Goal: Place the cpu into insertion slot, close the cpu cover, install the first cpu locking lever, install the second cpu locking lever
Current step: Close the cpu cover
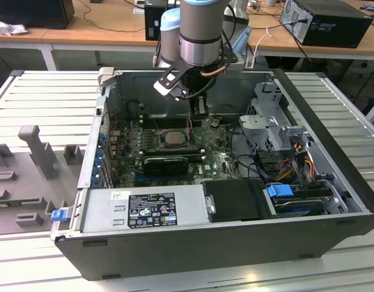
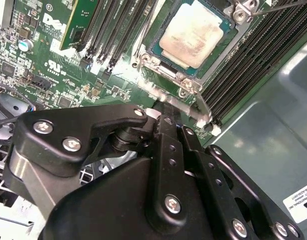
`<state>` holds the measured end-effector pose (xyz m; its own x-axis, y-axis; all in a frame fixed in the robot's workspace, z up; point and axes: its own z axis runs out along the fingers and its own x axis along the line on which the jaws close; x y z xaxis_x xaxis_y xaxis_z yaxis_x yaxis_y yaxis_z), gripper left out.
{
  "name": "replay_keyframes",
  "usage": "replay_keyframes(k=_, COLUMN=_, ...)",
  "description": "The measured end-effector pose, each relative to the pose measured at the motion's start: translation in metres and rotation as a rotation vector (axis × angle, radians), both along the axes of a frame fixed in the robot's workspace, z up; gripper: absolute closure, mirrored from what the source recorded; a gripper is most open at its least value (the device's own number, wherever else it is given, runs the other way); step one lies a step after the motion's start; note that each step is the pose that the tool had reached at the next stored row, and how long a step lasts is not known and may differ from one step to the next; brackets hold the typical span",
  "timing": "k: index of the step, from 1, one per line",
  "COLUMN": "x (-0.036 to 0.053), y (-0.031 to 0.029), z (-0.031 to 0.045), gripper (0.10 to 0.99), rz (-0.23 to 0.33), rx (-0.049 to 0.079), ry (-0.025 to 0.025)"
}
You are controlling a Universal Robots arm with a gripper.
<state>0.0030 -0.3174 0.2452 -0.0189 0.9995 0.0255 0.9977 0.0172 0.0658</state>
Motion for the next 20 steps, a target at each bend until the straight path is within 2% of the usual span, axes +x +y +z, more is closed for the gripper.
replay_keyframes(k=4, x=-0.0039, y=0.0000, z=0.0000, gripper=0.980, rz=0.000, rx=0.000, ry=0.0000)
replay_keyframes(k=20, x=-0.0076, y=0.0000, z=-0.0006, gripper=0.980, rz=0.000, rx=0.000, ry=0.0009)
